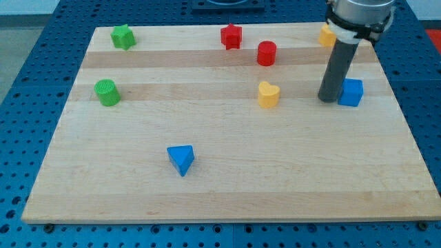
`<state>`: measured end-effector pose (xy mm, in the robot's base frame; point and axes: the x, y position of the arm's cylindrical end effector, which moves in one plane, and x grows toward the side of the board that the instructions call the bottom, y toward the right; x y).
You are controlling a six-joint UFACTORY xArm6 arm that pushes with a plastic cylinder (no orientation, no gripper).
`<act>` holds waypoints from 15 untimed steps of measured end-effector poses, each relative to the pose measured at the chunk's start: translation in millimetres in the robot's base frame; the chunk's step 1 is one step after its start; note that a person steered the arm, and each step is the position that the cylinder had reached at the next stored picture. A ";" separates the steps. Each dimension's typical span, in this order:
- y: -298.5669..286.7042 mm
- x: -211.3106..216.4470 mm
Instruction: Slide the triangle to the bottom left of the board
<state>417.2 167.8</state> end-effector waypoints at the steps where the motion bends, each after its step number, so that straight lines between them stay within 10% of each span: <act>1: -28.3 24.8; 9: -276.9 120.4; 15: -284.8 171.9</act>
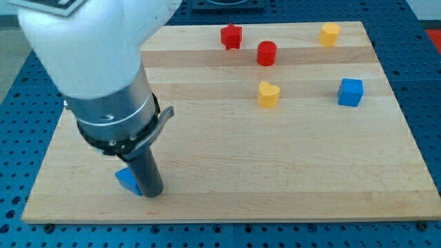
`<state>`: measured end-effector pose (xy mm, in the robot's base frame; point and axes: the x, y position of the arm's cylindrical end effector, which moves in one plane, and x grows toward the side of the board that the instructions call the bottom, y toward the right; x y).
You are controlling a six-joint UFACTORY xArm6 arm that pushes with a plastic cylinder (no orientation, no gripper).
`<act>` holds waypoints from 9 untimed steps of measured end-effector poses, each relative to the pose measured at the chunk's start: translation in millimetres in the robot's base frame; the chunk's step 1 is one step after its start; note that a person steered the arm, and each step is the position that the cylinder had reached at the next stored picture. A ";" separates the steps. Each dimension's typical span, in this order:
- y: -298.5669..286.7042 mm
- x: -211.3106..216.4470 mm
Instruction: Slide the triangle to the bottom left of the board
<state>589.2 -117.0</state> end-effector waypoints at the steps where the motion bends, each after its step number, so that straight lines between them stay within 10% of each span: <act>1: -1.1 5.1; 9: -81.7 -12.4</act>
<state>576.8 -198.6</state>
